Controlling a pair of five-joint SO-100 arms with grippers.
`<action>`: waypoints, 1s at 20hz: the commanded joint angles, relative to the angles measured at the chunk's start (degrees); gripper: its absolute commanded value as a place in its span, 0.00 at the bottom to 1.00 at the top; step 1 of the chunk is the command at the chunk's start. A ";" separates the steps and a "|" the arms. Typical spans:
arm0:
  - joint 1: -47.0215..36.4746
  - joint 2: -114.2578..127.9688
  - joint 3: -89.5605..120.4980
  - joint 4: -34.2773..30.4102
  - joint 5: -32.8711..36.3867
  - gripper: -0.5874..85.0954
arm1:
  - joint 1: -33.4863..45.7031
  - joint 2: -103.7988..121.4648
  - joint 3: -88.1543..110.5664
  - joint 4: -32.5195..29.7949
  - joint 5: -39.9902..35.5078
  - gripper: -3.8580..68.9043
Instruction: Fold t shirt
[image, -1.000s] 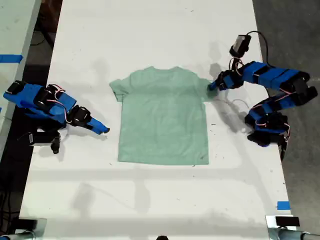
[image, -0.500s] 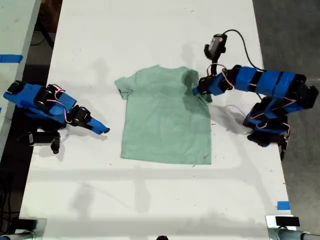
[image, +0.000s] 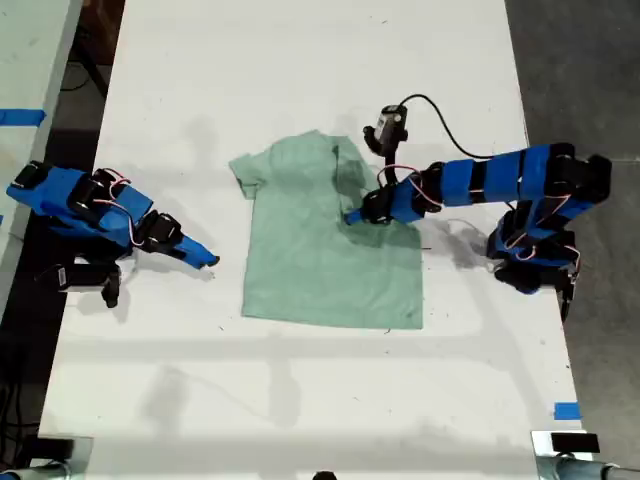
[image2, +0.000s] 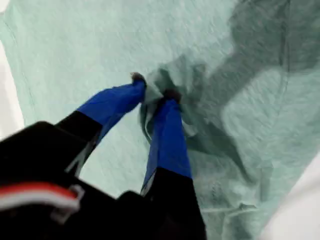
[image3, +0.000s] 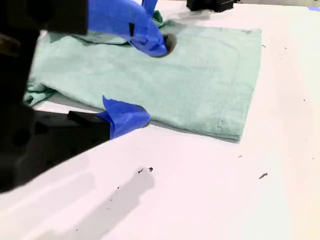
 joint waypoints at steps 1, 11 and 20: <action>0.44 0.35 0.26 0.00 0.35 0.23 | -0.09 4.13 -4.39 4.83 -1.49 0.27; 0.44 0.35 0.26 0.00 0.35 0.23 | 0.35 85.17 45.79 26.72 6.59 0.06; 0.26 0.35 0.26 0.00 0.44 0.23 | 1.93 94.75 55.55 39.81 18.02 0.06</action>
